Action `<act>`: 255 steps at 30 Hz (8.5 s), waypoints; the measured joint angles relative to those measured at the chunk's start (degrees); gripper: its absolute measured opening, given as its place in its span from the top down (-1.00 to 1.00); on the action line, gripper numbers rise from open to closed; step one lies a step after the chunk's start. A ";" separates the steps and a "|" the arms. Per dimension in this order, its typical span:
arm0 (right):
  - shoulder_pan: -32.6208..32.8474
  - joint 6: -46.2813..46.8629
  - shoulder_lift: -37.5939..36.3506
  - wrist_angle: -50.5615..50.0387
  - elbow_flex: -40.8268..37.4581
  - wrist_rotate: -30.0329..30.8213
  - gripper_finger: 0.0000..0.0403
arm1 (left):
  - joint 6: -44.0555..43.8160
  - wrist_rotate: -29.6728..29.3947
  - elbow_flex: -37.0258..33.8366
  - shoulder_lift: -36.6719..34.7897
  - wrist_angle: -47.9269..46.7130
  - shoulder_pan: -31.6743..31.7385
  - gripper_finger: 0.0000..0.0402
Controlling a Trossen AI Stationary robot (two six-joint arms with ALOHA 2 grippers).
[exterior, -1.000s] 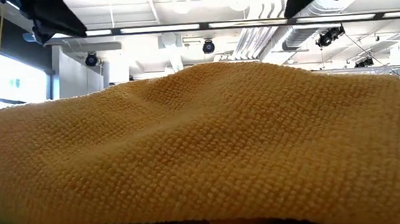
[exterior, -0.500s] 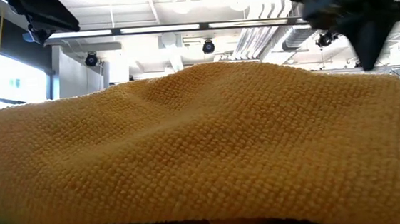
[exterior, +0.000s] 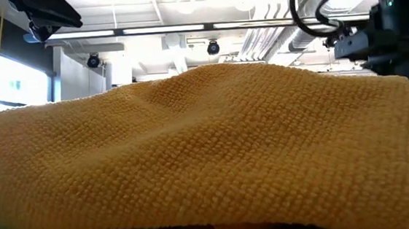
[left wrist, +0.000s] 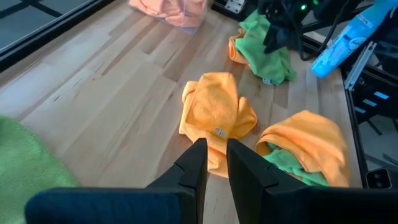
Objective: Sort microfiber towel by color & place in baskets
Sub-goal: Put the green microfiber towel into the bottom transparent bin
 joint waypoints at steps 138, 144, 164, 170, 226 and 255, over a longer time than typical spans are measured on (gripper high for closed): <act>-15.22 -69.27 0.57 10.88 24.42 9.71 0.31 | -28.02 -7.04 53.87 38.84 -38.72 -26.72 1.00; -12.15 -62.03 0.57 17.21 24.42 9.86 0.31 | -36.80 -3.98 54.49 41.49 -38.96 -37.53 1.00; 0.59 -44.65 0.57 25.60 24.44 21.66 0.31 | -22.20 -12.80 53.66 49.39 -38.21 -53.73 1.00; 4.81 -40.23 1.05 25.84 24.44 26.19 0.31 | -25.15 -10.09 44.96 49.44 -39.01 -57.91 1.00; 8.89 -37.18 1.16 26.97 24.47 33.32 0.31 | -43.12 5.86 3.96 49.27 -1.87 -58.63 0.39; 8.73 -37.62 1.16 25.59 24.47 33.24 0.31 | -39.95 19.43 25.64 47.10 -29.89 -55.69 0.29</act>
